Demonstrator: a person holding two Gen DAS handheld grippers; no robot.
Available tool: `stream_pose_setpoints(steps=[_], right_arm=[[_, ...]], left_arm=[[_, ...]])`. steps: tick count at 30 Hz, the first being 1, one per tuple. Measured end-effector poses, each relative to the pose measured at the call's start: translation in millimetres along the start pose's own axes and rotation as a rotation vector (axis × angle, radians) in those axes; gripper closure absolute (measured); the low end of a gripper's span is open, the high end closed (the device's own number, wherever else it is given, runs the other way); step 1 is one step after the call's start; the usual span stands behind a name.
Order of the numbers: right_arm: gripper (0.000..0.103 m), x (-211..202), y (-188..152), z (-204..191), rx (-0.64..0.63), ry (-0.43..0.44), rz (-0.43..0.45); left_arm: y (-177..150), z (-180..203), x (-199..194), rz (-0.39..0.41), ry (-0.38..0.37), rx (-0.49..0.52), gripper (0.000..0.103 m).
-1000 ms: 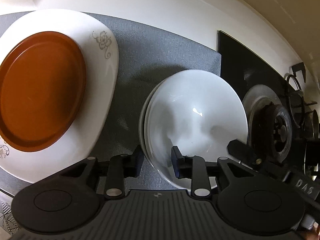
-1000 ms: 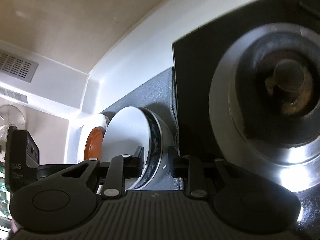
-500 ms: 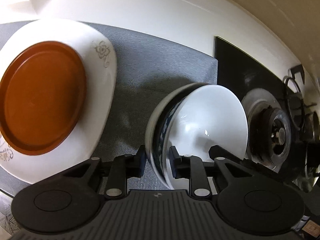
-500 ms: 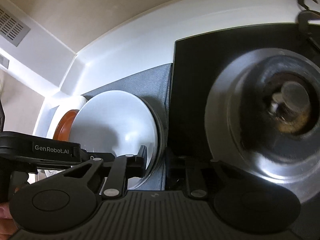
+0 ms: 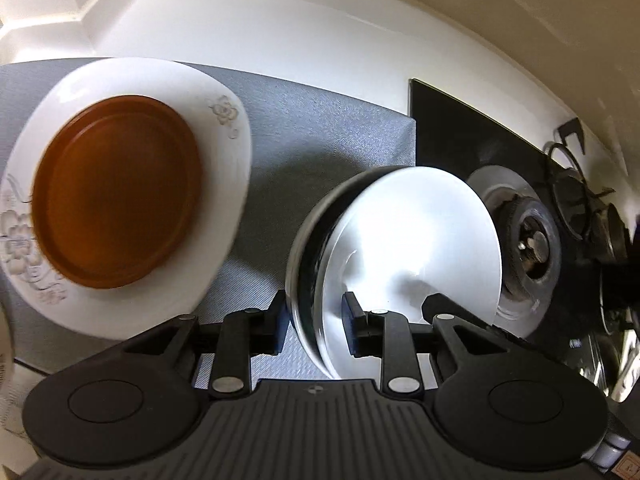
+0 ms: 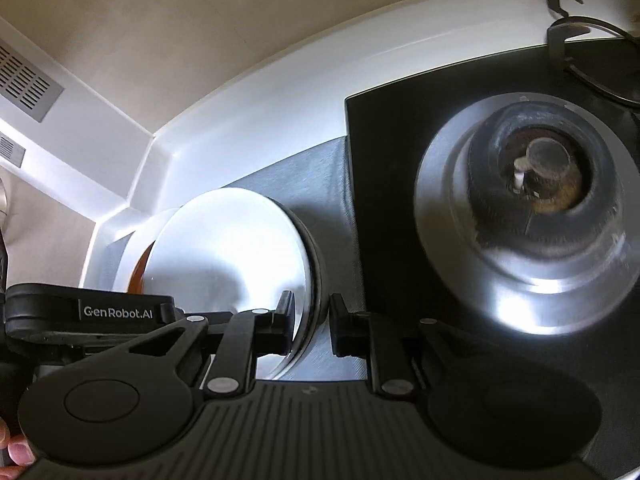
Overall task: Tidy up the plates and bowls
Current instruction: 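Grip the rims of the nested white and blue bowls with both tools, then lift the nested bowls with both tools and carry them toward the brown plate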
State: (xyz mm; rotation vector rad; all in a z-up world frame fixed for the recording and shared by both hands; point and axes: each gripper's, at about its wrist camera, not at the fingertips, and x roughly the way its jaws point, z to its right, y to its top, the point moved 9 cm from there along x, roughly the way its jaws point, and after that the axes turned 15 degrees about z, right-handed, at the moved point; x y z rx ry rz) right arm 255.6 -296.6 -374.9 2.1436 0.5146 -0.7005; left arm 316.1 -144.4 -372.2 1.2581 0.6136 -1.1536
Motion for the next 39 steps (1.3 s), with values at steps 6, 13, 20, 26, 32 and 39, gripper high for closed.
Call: stream_pose_setpoints(steps=[6,13,20,26,32,39], right_arm=[[0.083,-23.9,-11.6,-59.2,-0.038,0.031,0.021],[0.082,-13.0,-43.0,-154.7,-0.140,0.113,-0.025],[0.081,5.7,-98.8,-246.1,-0.187,0.196,-0.121],[0.081,22.9,-146.4,-305.5,-0.246,0.251,-0.195],[0.081,39.2,-170.8,-324.2,-0.299,0.221,-0.252],[0.081,50.3,-190.0,-319.8,-0.410,0.185,-0.307]], left_arm=[[5.1,-36.8,-54.5,0.037,-0.025,0.028,0.073],[9.8,-124.3,-105.6,0.079,0.018,-0.043,0.072],[1.9,-222.0,-144.2,0.079,0.093,-0.125,0.071],[-9.9,-294.4,-159.4,0.038,0.106,-0.194,0.072],[-22.4,-346.0,-150.6,-0.043,0.074,-0.262,0.071],[-36.2,-349.7,-122.2,-0.083,0.051,-0.297,0.070]])
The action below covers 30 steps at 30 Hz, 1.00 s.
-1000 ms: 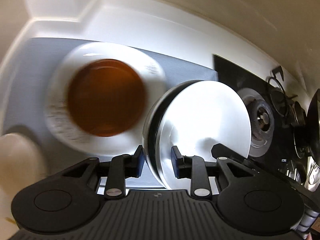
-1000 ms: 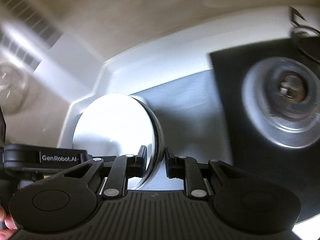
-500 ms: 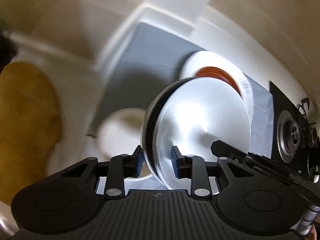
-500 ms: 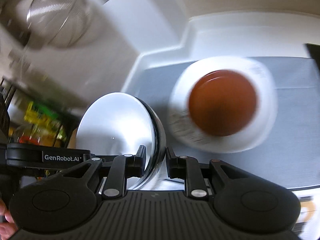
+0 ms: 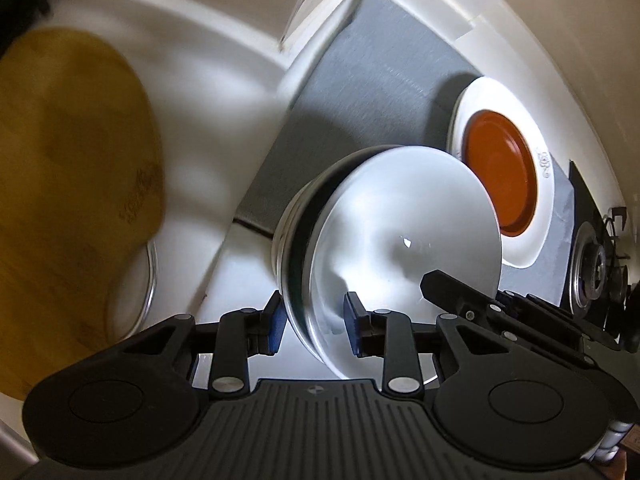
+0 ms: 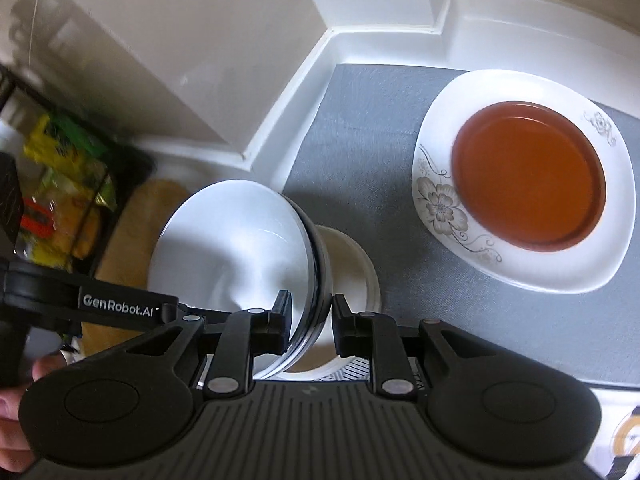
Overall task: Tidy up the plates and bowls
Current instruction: 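Lift the nested bowls with both tools and carry them toward the brown plate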
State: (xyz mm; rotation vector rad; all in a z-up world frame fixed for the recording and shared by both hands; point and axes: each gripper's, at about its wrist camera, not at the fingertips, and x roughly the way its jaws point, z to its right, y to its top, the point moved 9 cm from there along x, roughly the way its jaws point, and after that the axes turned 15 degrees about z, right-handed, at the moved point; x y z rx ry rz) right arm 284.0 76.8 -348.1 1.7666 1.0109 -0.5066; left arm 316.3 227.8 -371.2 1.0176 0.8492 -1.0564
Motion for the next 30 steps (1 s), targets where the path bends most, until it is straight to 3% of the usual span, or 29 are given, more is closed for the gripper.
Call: stream_pose_setpoints(steps=[6,9,13,18,21,24,26,28,30], right_arm=[[0.080,9.9,-15.5,9.3,-0.020,-0.043,-0.032],[0.074,10.7,-16.2,9.7,-0.063,-0.049,-0.018],[0.072,7.5,-10.0,15.2,-0.022,-0.026,0.000],[0.073,-6.5,1.5,21.0,0.005,-0.002,0.053],[0.072,-7.7,0.0,30.4,0.052,0.004,0.049],[0.059,-6.0,-2.0,40.2,0.097,0.010,0.056],[0.041,-1.7,-5.6,48.5,0.106,-0.001,0.059],[0.039,2.8,-8.6,52.6,0.155,0.034,0.053],[0.039,6.7,-10.4,56.1,0.194,0.058,0.051]], left_arm=[[-12.9,0.5,15.2,-0.012,-0.016,0.012,0.070],[-9.3,4.9,17.7,0.012,-0.029,0.033,0.071],[-1.1,3.0,13.8,0.037,-0.087,0.023,0.070],[10.3,-6.6,1.5,0.109,-0.093,0.069,0.070],[10.9,-7.8,4.3,0.108,-0.097,0.096,0.068],[7.8,-3.6,11.9,0.093,-0.098,0.128,0.068],[7.1,-0.1,19.9,0.094,-0.096,0.177,0.065],[6.8,-0.8,28.5,0.098,-0.087,0.192,0.062],[6.0,-2.8,35.8,0.073,-0.127,0.150,0.061]])
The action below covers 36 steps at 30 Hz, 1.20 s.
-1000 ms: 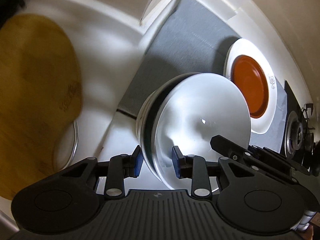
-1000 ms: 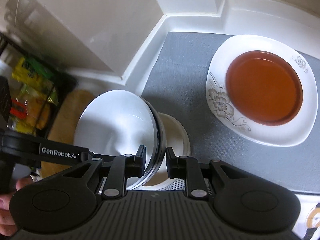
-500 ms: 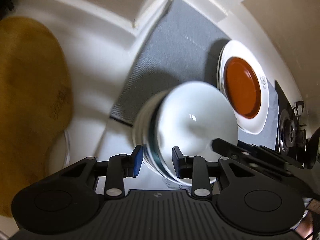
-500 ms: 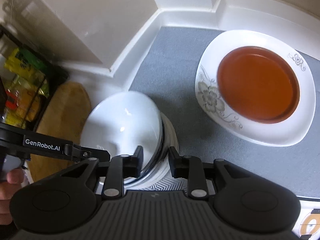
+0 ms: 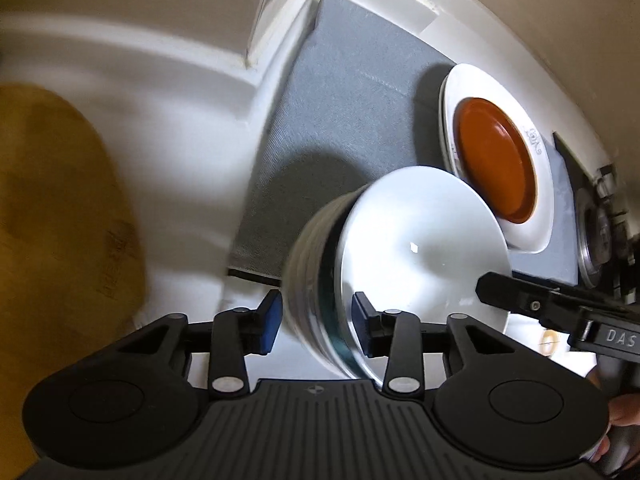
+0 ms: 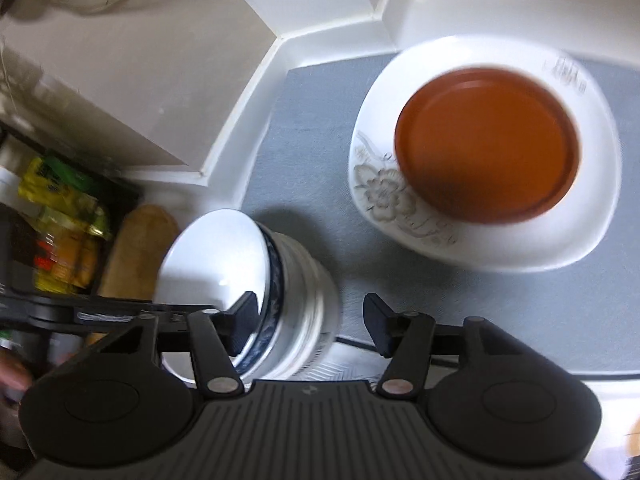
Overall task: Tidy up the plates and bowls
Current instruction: 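Lift the nested bowls with both tools and carry them toward the brown plate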
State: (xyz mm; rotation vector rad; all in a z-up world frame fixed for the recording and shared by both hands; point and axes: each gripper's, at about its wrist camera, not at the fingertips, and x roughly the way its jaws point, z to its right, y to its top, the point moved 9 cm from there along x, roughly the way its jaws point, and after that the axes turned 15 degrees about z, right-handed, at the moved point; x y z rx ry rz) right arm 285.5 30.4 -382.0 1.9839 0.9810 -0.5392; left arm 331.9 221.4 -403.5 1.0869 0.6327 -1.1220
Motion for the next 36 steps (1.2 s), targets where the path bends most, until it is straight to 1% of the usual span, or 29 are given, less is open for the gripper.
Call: stream_pose_setpoints(steps=[3,4,6,8,9,11,13,15,18,19,21,23,25,26,29,30,32,36], right_arm=[[0.039,6.2,-3.0,3.4,0.074,0.049,0.001],[0.038,10.1,-5.2,4.5,0.103,0.069,-0.002],[0.033,19.5,-10.7,6.9,0.149,0.078,-0.017],[0.029,28.4,-15.6,7.7,0.186,0.100,-0.025],[0.027,32.9,-18.7,7.4,0.195,0.101,-0.039],[0.020,37.4,-23.8,6.1,0.184,0.081,-0.050],[0.019,40.6,-29.9,1.6,0.189,0.101,-0.083],[0.020,40.2,-32.8,-4.0,0.217,0.137,-0.095],[0.023,38.9,-33.0,-2.0,0.237,0.137,-0.083],[0.027,38.3,-32.6,0.3,0.249,0.132,-0.080],[0.038,37.2,-32.1,4.0,0.249,0.110,-0.079],[0.041,33.7,-31.3,1.0,0.215,0.115,-0.073],[0.046,29.7,-29.9,-4.9,0.161,0.108,-0.064],[0.048,26.4,-26.9,-2.3,0.153,0.111,-0.060],[0.050,23.6,-24.2,-0.1,0.172,0.128,-0.054],[0.050,23.7,-24.2,1.6,0.183,0.130,-0.054],[0.049,25.0,-23.6,2.7,0.190,0.136,-0.054],[0.047,26.0,-23.5,5.8,0.200,0.135,-0.056]], left_arm=[[-0.3,-7.0,7.1,-0.023,-0.048,-0.066,0.056],[-0.5,-8.1,9.6,-0.033,-0.060,-0.084,0.052],[-0.6,-9.4,14.5,-0.048,-0.082,-0.105,0.046],[-0.4,-11.5,18.4,-0.051,-0.091,-0.126,0.041],[-0.2,-11.4,19.2,-0.051,-0.093,-0.128,0.040],[-1.3,-9.8,18.4,-0.049,-0.093,-0.124,0.042],[-2.5,-10.3,16.8,-0.048,-0.094,-0.115,0.044],[-2.7,-10.4,14.5,-0.047,-0.099,-0.097,0.048],[-2.1,-12.2,10.3,-0.053,-0.104,-0.094,0.056],[-1.7,-12.4,8.9,-0.054,-0.105,-0.089,0.058],[-1.7,-13.3,5.5,-0.053,-0.105,-0.078,0.061],[-2.9,-10.1,3.6,-0.053,-0.098,-0.048,0.063],[-3.8,-7.5,1.8,-0.047,-0.090,-0.018,0.063],[-4.3,-7.7,2.2,-0.044,-0.090,-0.023,0.063],[-4.4,-9.1,4.1,-0.044,-0.102,-0.035,0.061],[-4.8,-9.3,5.3,-0.048,-0.104,-0.039,0.061],[-5.7,-9.2,8.2,-0.056,-0.109,-0.042,0.056],[-8.9,-10.0,12.5,-0.069,-0.117,-0.084,0.051]])
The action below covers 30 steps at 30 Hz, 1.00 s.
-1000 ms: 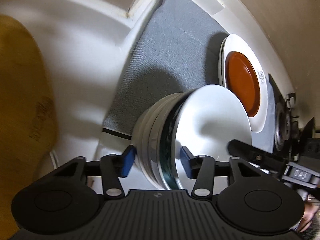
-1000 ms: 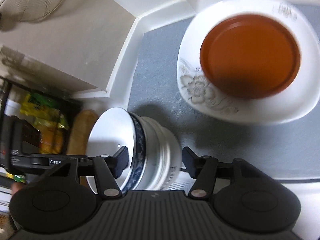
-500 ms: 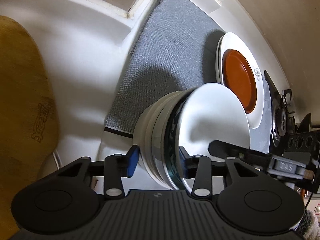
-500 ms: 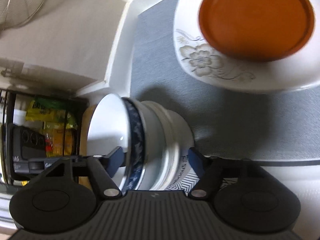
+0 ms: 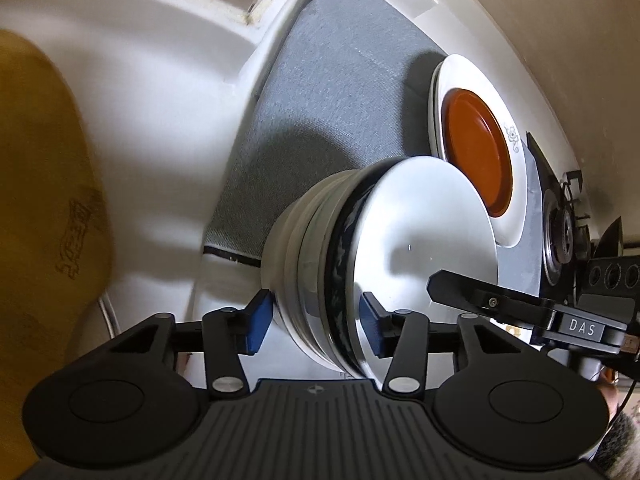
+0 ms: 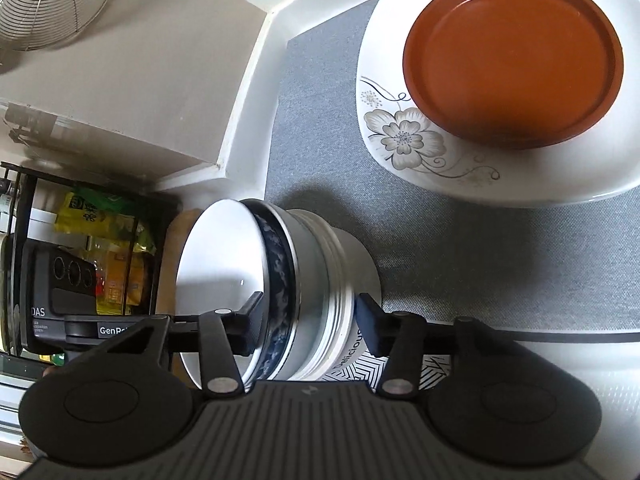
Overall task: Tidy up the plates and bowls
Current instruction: 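Lift the nested bowls with both tools and carry them toward the brown plate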
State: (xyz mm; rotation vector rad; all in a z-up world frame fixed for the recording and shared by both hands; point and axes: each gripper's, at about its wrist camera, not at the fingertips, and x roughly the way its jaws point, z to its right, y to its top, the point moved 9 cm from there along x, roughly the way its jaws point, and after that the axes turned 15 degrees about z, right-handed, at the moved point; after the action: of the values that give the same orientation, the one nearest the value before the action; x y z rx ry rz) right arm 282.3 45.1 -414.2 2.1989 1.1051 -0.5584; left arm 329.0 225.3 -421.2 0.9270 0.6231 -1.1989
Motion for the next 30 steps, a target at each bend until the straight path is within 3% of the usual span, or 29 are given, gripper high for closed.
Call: stream_pose_setpoints(steps=[3,7,16,22,30], right_arm=[[0.047,-1.7,0.8,2.1,0.019,-0.001,0.012],[0.051,-6.0,1.1,1.4,0.035,-0.002,0.036],[0.056,-11.5,2.0,-1.6,0.019,-0.006,0.038],[0.059,-10.5,0.7,6.2,0.039,-0.021,0.031],[0.059,-11.7,0.8,4.1,0.040,-0.036,0.027]], left_arm=[[-1.8,-3.5,2.3,-0.021,-0.011,-0.055,0.049],[-3.4,3.6,2.4,-0.004,0.005,-0.014,0.046],[-1.1,5.6,-6.4,-0.018,0.026,-0.021,0.059],[-2.1,12.4,-1.0,-0.037,0.036,0.058,0.059],[-2.8,14.3,-1.2,-0.009,0.072,0.056,0.057]])
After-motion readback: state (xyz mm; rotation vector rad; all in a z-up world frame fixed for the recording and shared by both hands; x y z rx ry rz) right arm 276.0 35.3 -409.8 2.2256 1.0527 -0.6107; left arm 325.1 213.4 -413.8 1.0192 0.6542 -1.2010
